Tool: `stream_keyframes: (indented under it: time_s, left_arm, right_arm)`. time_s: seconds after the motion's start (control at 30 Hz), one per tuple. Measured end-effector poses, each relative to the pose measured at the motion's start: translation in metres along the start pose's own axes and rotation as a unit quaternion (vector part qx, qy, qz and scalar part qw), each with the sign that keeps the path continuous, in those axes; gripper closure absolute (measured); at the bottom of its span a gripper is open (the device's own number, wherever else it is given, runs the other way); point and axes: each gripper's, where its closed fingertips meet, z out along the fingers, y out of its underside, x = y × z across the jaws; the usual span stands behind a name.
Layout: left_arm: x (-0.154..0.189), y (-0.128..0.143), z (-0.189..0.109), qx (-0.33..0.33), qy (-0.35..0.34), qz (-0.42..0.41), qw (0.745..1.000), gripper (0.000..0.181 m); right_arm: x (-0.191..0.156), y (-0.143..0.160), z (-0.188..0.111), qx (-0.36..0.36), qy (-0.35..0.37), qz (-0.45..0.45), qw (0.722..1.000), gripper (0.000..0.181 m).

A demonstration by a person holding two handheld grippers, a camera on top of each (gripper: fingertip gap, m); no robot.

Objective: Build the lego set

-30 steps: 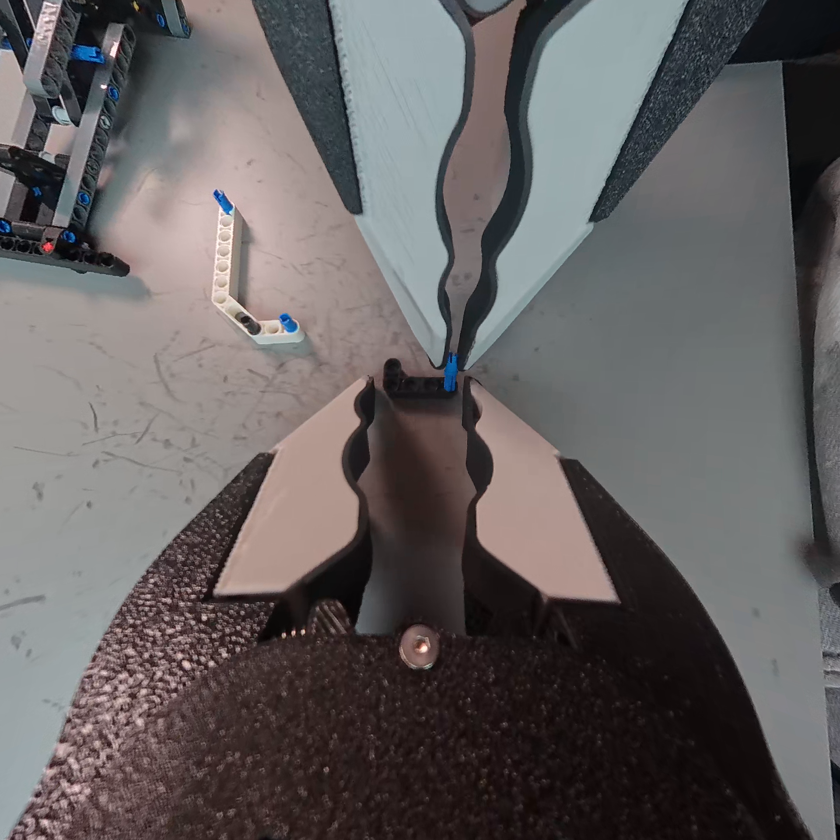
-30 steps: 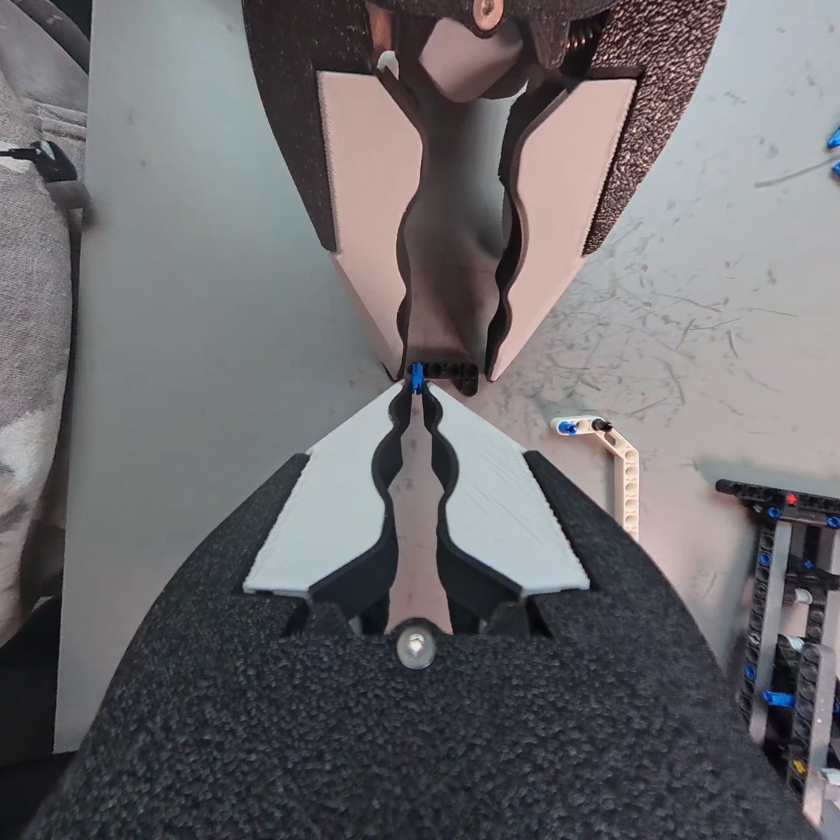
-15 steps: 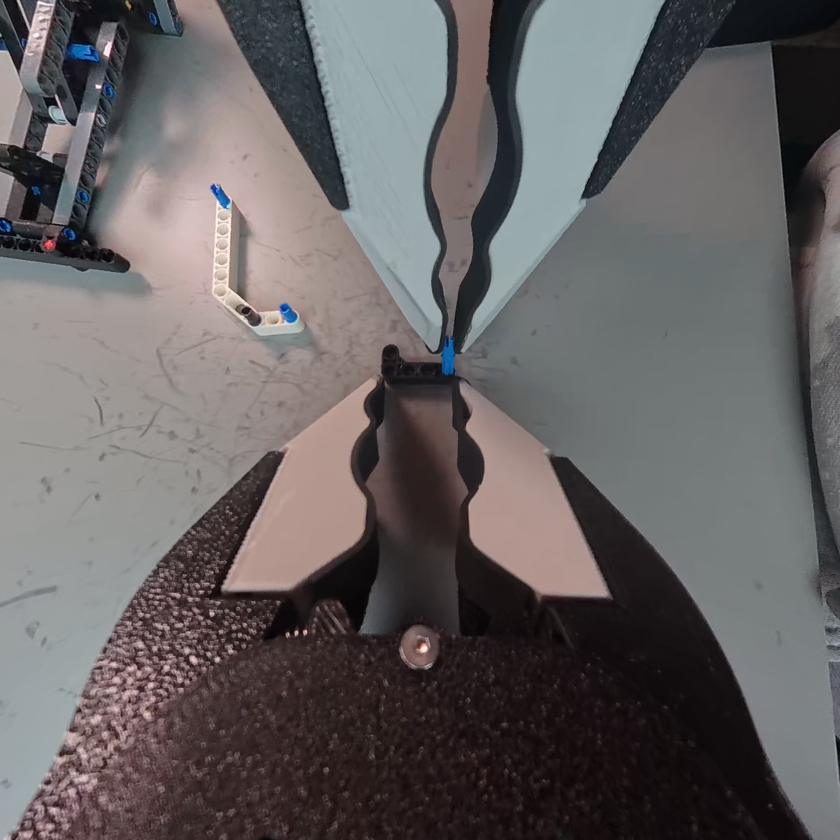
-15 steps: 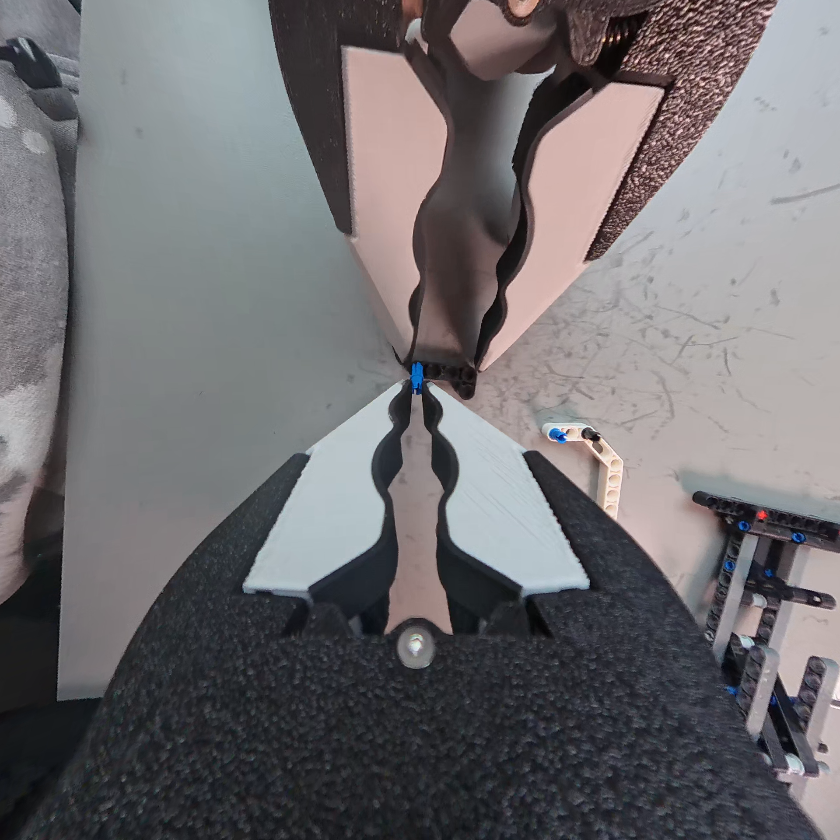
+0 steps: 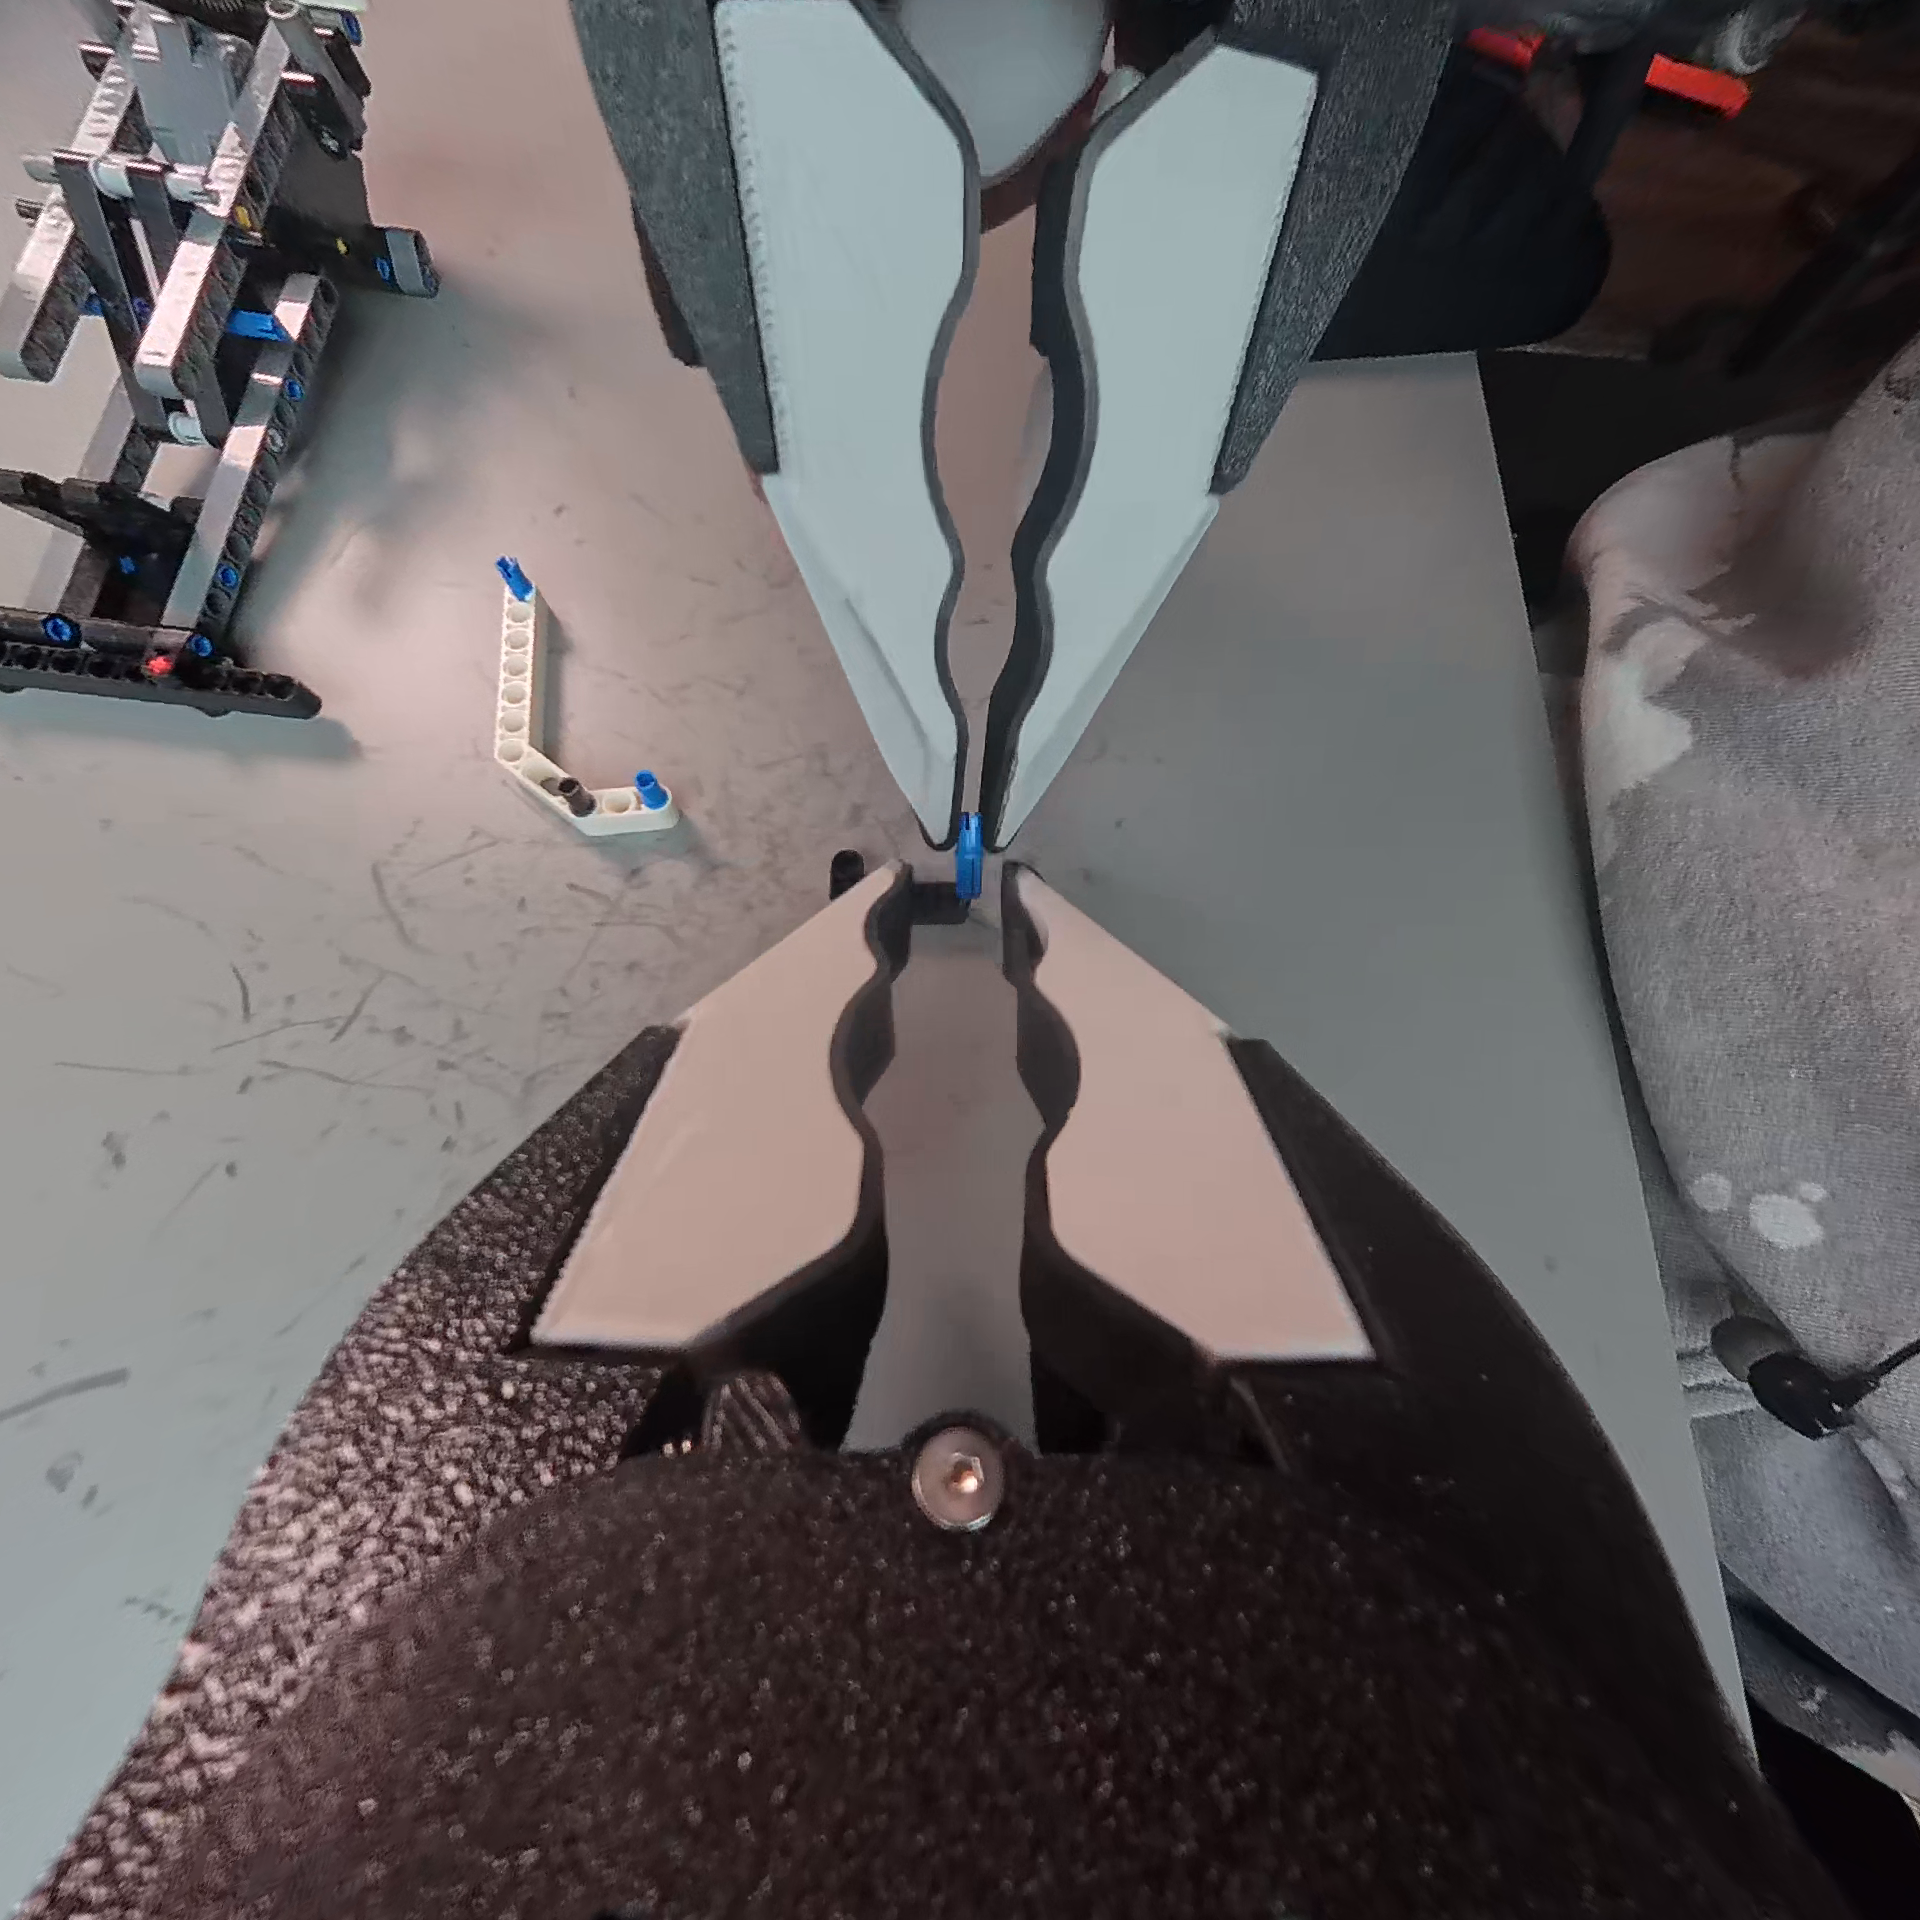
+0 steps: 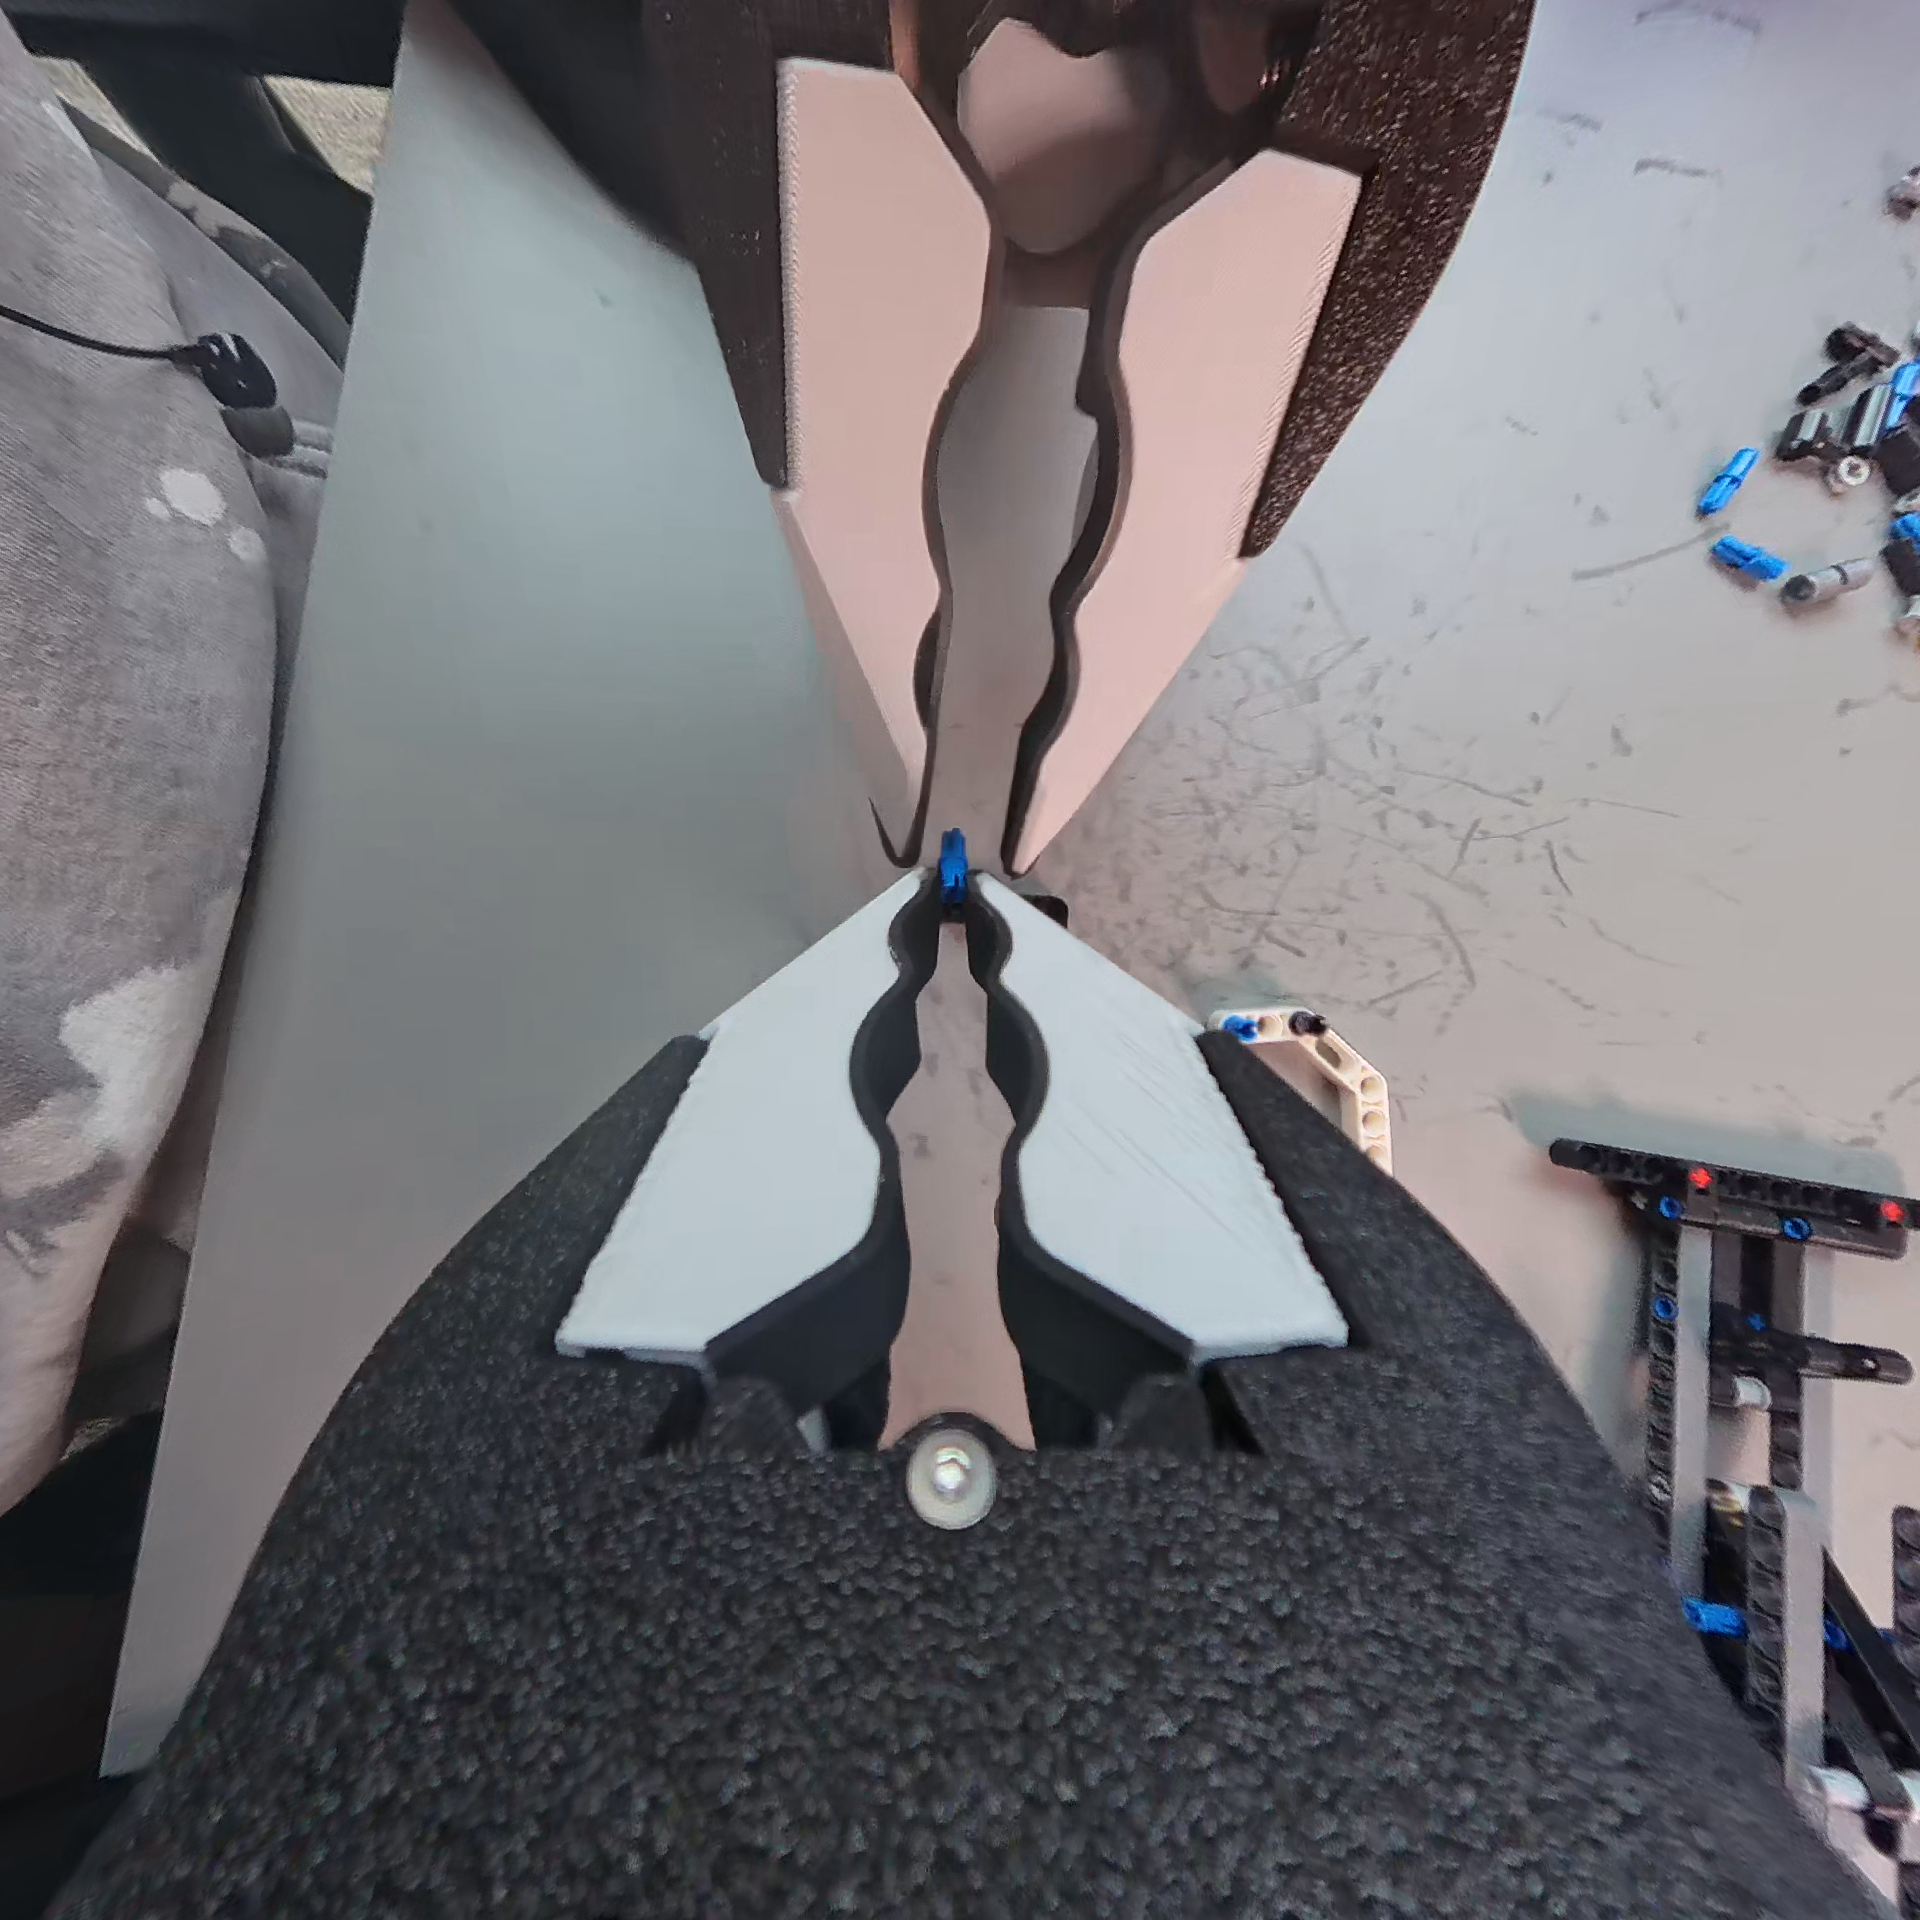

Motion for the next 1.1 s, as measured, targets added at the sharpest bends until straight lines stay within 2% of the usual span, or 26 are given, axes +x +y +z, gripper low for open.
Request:
stream_keyframes:
  time_s: [0.13, 0.43, 0.77, 0.8, 0.87, 0.93, 1.0, 1.1]
  left_arm:
    - [0.004, -0.003, -0.002, 0.009, 0.012, 0.001, 1.0, 0.177]
    - [0.004, -0.01, -0.006, 0.026, 0.008, 0.012, 1.0, 0.178]
    - [-0.001, -0.008, -0.005, 0.02, -0.006, 0.015, 1.0, 0.177]
    - [-0.005, -0.001, -0.004, 0.002, -0.012, 0.012, 1.0, 0.171]
    - [-0.014, 0.014, -0.001, -0.034, -0.021, 0.002, 0.999, 0.147]
    - [-0.016, 0.022, 0.004, -0.051, -0.012, 0.0, 0.999, 0.134]
    - [-0.019, 0.026, 0.01, -0.066, -0.012, 0.016, 0.998, 0.127]
    - [-0.019, 0.025, 0.017, -0.068, -0.002, 0.03, 0.997, 0.128]
  right_arm:
    - [0.0, -0.007, -0.005, 0.024, 0.005, 0.0, 1.0, 0.178]
    - [0.001, -0.016, -0.012, 0.067, 0.021, -0.002, 0.998, 0.177]
    - [0.003, -0.013, -0.012, 0.068, 0.026, 0.012, 0.997, 0.178]
    - [0.004, -0.008, -0.01, 0.05, 0.022, 0.015, 0.998, 0.178]
    - [0.005, 0.003, -0.005, 0.004, 0.015, 0.014, 1.0, 0.178]
    - [0.001, 0.007, 0.0, -0.029, -0.003, 0.016, 0.999, 0.178]
    - [0.0, 0.009, 0.005, -0.055, -0.01, 0.01, 0.998, 0.178]
    - [0.0, 0.013, 0.01, -0.087, -0.012, 0.0, 0.996, 0.178]
